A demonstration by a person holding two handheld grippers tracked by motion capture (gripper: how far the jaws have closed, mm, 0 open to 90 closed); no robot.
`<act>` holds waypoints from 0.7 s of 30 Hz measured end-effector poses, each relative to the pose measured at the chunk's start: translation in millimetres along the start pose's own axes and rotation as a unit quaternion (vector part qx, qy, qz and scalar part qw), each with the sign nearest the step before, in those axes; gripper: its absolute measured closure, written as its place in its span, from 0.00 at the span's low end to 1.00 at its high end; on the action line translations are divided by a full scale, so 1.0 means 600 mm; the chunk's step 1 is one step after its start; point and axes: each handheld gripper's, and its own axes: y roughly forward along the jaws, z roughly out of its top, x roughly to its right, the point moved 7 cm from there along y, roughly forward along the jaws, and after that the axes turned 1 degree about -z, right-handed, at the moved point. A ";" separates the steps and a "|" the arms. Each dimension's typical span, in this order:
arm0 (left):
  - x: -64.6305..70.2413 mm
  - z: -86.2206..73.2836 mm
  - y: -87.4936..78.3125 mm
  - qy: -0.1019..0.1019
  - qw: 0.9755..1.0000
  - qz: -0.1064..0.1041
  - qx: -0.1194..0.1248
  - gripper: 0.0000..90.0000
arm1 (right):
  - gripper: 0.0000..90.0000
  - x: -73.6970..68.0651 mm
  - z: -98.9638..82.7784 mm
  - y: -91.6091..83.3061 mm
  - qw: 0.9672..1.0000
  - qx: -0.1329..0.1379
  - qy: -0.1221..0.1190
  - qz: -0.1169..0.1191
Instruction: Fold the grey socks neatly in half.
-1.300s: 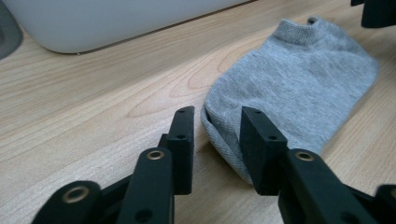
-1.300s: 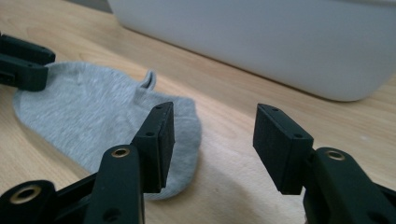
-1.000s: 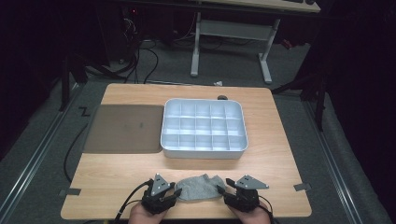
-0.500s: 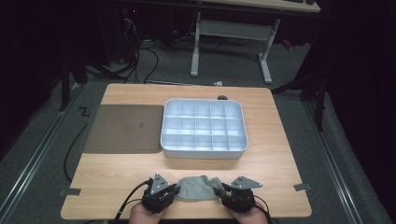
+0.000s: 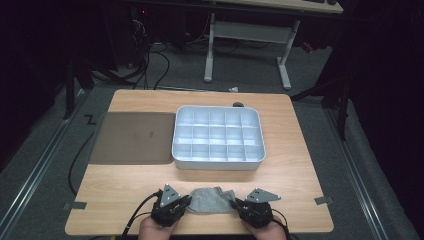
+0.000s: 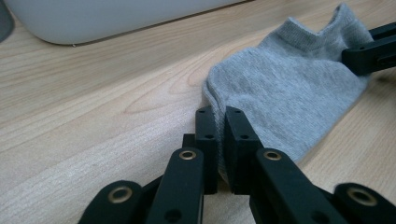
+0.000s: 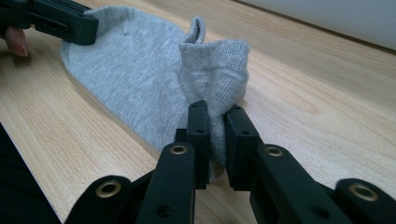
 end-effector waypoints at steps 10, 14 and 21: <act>-0.004 0.010 -0.013 -0.001 1.000 0.011 0.015 0.87 | 0.93 -0.013 0.017 -0.019 1.000 0.026 -0.011 0.002; 0.011 0.032 -0.032 0.019 0.998 0.019 0.049 0.74 | 0.93 -0.015 0.018 -0.020 1.000 0.027 -0.013 0.001; 0.075 0.046 0.007 0.045 0.998 -0.014 0.034 0.85 | 0.93 -0.014 0.016 -0.019 1.000 0.025 -0.014 -0.002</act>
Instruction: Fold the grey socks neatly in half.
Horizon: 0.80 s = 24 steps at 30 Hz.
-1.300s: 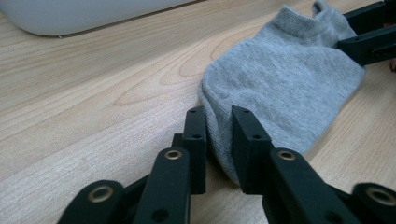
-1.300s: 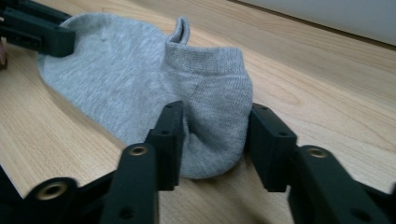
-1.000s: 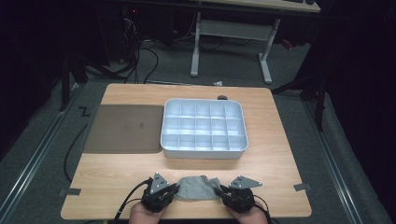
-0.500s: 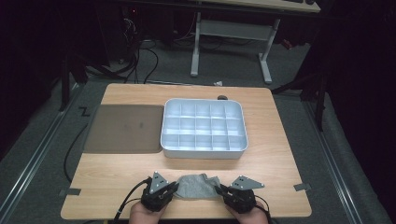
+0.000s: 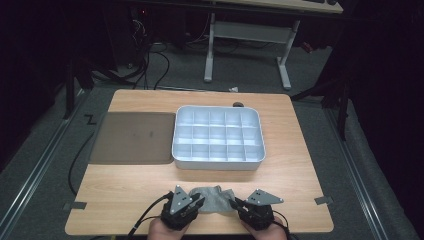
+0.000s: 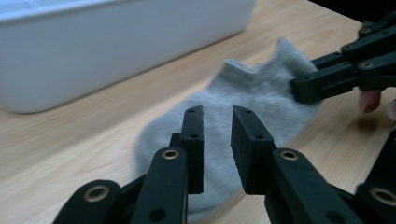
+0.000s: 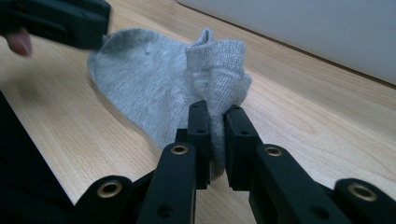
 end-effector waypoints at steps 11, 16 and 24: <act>0.022 -0.017 0.065 0.045 0.997 0.025 -0.063 0.95 | 0.93 0.004 0.002 -0.009 1.000 0.007 0.007 0.006; 0.028 -0.017 0.069 0.060 0.996 0.029 -0.062 0.96 | 0.93 0.002 0.011 -0.020 0.999 0.024 0.021 0.017; 0.011 0.001 0.030 0.034 0.999 0.020 -0.021 0.81 | 0.93 0.000 0.019 -0.023 0.999 0.036 0.024 0.014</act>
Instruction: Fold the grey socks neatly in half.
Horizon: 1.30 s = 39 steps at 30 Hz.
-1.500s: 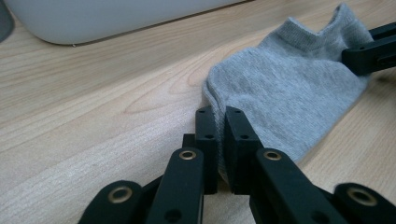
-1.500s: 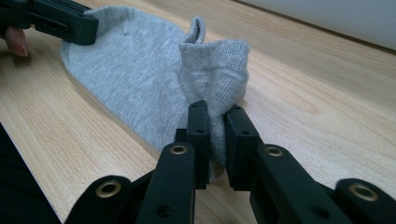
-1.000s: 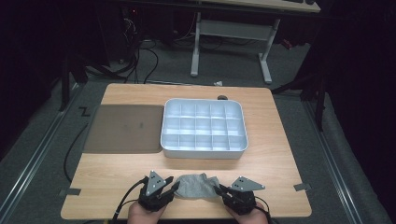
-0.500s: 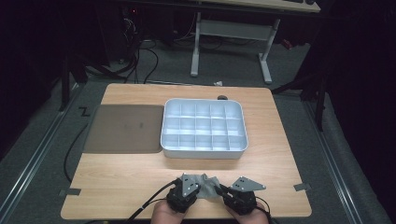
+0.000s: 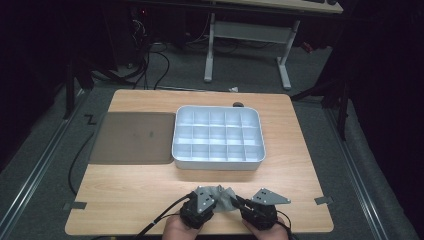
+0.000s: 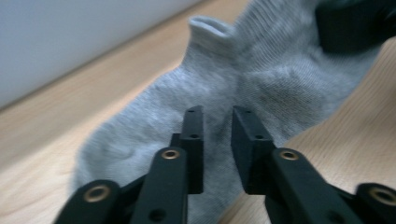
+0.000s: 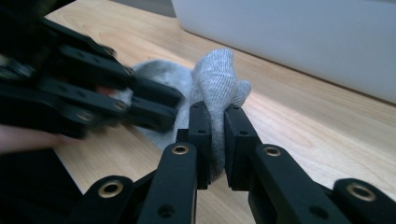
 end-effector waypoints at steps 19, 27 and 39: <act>-0.077 -0.042 -0.032 -0.145 0.988 -0.059 0.014 0.88 | 0.93 0.009 0.005 0.019 0.999 -0.026 -0.014 -0.031; -0.065 -0.035 -0.033 -0.145 0.986 -0.076 0.025 0.88 | 0.93 -0.015 0.024 0.033 0.998 -0.034 -0.034 -0.044; -0.055 -0.036 -0.028 -0.142 0.986 -0.086 0.023 0.86 | 0.92 -0.062 0.039 0.069 0.997 -0.041 -0.061 -0.020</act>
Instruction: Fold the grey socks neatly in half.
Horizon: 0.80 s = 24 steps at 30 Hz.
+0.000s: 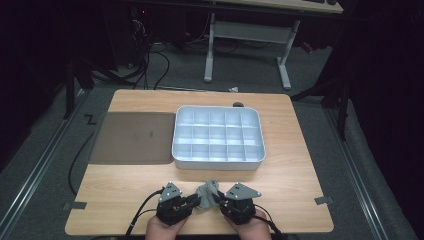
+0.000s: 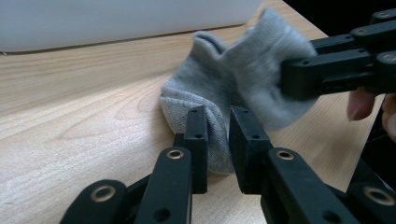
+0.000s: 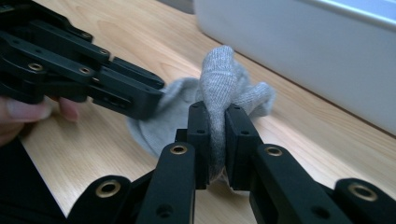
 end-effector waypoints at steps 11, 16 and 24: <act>-0.001 -0.014 -0.021 0.001 1.000 -0.013 -0.016 0.75 | 0.92 -0.018 -0.001 0.032 1.000 -0.014 -0.006 0.018; -0.008 -0.020 -0.026 -0.006 1.000 -0.014 -0.023 0.76 | 0.92 -0.021 -0.003 0.036 1.000 -0.020 -0.009 0.018; -0.010 -0.024 -0.022 -0.006 0.999 -0.015 -0.032 0.77 | 0.87 -0.035 -0.004 0.048 0.999 -0.026 -0.011 0.039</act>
